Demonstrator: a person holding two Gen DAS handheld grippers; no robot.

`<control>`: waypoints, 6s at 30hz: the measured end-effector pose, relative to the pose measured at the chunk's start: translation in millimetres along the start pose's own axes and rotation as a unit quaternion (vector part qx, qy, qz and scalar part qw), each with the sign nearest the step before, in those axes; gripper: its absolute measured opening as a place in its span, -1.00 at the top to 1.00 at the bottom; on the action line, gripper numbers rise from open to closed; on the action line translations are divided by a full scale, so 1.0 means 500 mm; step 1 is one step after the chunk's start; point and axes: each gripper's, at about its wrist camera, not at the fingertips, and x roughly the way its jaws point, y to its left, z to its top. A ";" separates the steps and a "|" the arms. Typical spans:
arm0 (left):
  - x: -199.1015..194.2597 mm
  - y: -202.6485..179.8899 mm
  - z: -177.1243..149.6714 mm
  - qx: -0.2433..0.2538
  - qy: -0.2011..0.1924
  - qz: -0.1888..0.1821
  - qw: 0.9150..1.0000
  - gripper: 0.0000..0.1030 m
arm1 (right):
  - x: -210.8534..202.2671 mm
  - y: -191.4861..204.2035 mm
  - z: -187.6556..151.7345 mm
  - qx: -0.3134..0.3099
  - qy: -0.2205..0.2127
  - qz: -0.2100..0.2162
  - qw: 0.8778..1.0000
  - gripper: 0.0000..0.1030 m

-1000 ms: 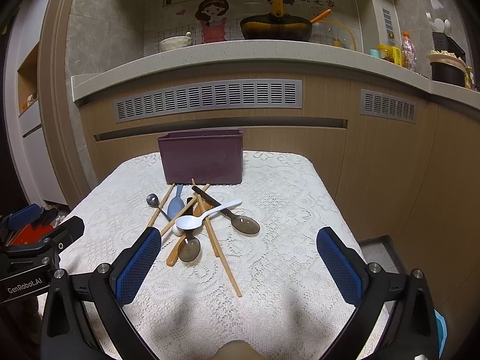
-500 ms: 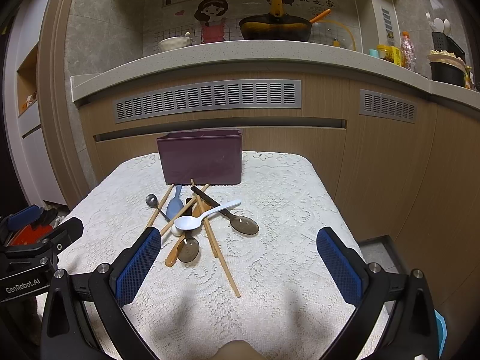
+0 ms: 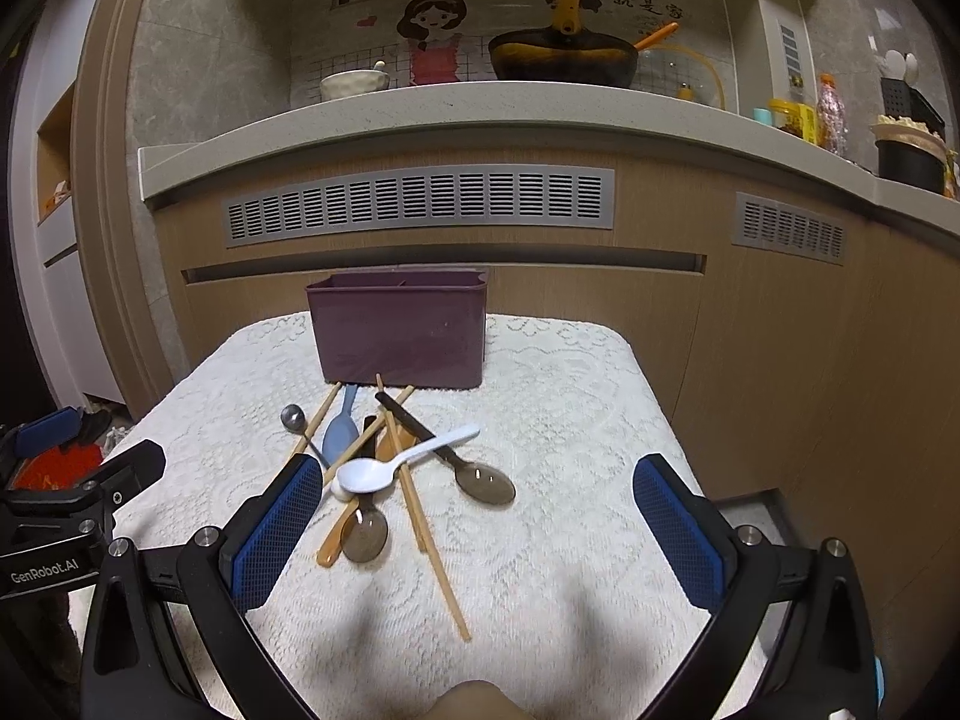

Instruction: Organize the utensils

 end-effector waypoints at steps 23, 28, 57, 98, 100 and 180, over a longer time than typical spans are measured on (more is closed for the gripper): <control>0.202 0.102 0.055 0.000 0.066 0.010 0.998 -1.00 | 0.351 0.091 0.061 -0.113 0.175 0.109 0.972 0.22; 0.217 0.115 0.054 -0.008 0.079 -0.009 0.997 -1.00 | 0.404 0.093 0.062 -0.134 0.207 0.131 0.960 0.41; 0.345 -0.085 0.100 0.038 0.149 -0.156 0.976 -0.98 | 0.308 -0.027 0.150 -0.023 0.141 0.171 0.975 0.78; 0.125 -0.029 0.154 -0.018 0.033 -0.160 0.986 0.85 | 0.162 -0.025 0.129 0.010 0.103 0.158 0.982 0.78; 0.101 -0.020 0.175 -0.019 0.010 -0.160 0.987 0.88 | 0.140 -0.016 0.146 0.002 0.089 0.159 0.983 0.78; 0.241 0.001 0.059 0.010 0.155 -0.143 0.978 0.90 | 0.255 0.001 0.060 0.006 0.178 0.146 0.973 0.78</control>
